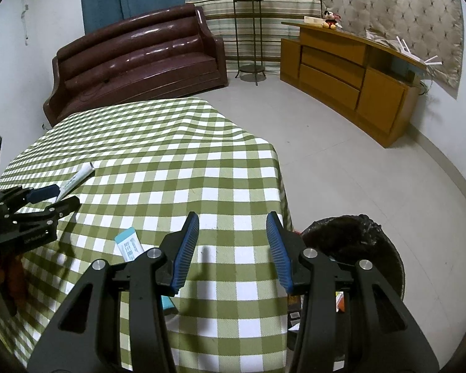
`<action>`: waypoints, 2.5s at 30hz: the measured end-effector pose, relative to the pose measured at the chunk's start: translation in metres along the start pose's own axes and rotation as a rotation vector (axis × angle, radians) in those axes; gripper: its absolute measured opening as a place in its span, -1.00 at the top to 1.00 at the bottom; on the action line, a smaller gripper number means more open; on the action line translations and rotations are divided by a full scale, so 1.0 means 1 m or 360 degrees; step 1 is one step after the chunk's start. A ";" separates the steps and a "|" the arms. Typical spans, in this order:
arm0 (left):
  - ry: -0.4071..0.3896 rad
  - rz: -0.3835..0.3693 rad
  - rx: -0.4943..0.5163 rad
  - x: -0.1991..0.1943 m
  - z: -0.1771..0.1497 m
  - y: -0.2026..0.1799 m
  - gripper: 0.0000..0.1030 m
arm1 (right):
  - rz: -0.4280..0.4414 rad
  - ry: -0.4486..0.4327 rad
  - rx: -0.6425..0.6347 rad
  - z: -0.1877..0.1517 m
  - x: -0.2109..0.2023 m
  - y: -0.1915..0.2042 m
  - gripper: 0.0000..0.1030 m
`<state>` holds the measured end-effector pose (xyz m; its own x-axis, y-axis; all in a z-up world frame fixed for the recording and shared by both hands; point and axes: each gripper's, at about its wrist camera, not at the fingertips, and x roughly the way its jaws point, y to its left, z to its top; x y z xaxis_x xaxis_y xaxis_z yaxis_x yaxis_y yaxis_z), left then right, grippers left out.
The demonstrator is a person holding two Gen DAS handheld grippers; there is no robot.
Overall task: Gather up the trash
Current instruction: 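Move both open tools back over the remaining tubes on the table, then grasp the white tube with the left tool while the right tool grasps the teal toothpaste tube, then carry the white tube and teal toothpaste tube over the black bin with both tools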
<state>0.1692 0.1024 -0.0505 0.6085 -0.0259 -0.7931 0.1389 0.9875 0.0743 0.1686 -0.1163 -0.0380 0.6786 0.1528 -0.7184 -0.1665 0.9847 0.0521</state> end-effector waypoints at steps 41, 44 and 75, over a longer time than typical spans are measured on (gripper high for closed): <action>0.0030 -0.0097 -0.0052 -0.015 -0.023 -0.007 0.61 | 0.0056 0.0013 -0.0027 -0.020 -0.015 0.010 0.14; 0.0040 -0.0093 -0.0094 -0.022 -0.030 -0.007 0.62 | 0.0078 0.0028 -0.0040 -0.024 -0.016 0.014 0.14; -0.0028 0.0010 -0.0305 -0.062 -0.059 -0.006 0.63 | 0.0129 0.0164 -0.0272 -0.048 -0.003 0.070 0.68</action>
<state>0.0839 0.1071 -0.0374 0.6229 -0.0206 -0.7820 -0.0154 0.9991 -0.0386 0.1202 -0.0519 -0.0656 0.5831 0.2127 -0.7841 -0.3423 0.9396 0.0003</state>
